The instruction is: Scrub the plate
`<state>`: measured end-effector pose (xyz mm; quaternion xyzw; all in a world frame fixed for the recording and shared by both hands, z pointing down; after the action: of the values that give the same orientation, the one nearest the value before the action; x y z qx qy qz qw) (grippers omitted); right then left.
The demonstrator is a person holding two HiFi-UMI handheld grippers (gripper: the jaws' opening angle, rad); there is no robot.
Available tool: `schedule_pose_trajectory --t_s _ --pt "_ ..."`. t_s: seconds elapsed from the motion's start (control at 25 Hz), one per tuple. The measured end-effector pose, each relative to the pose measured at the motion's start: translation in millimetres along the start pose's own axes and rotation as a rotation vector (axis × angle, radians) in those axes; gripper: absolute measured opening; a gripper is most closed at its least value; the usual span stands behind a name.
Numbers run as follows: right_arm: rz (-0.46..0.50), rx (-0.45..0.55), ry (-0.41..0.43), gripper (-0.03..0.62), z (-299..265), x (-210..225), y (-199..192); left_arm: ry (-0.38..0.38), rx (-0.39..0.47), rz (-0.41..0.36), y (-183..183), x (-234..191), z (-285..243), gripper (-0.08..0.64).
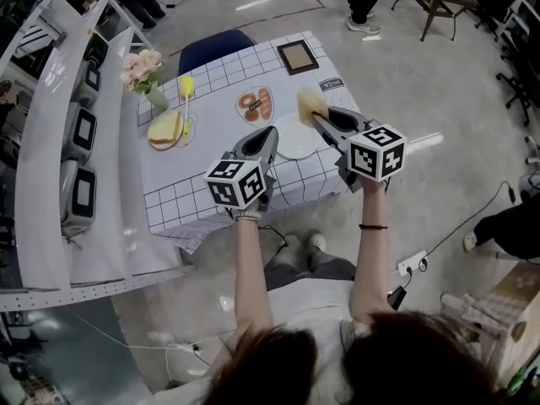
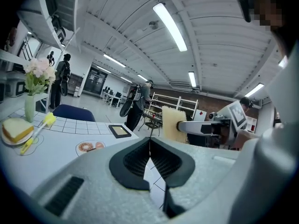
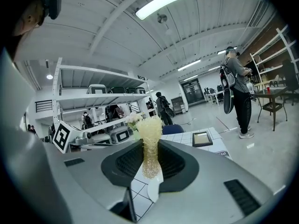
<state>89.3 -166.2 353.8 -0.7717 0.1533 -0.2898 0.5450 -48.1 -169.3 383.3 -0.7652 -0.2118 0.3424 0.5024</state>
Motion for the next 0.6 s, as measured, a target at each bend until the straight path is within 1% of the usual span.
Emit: schedule_pose_trajectory --t_s 0.12,0.28,0.6 --pt "-0.020 -0.002 -0.005 0.078 -6.4 3.9 -3.1 -0.002 -0.017 0.011 -4.6 -4.4 -0.7 0.011" --pt "-0.027 -0.042 -0.006 0.078 -20.2 4.7 -11.9 0.004 -0.039 0.047 -13.7 -16.9 -3.8 0.011" --pt "-0.064 -0.065 -0.011 0.078 -38.1 8.9 -21.1 -0.025 -0.078 0.110 -28.1 -34.5 -13.7 0.011"
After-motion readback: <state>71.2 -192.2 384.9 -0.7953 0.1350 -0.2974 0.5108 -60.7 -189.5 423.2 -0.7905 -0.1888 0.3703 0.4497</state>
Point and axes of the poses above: the fingertips, and each gripper's own axes: z backward along the fingers, x to its right, y out of its top, the point moved 3 cm from there along z, backward along the fingers, and after that the axes turned 3 degrees about -x, right-handed, at the moved point
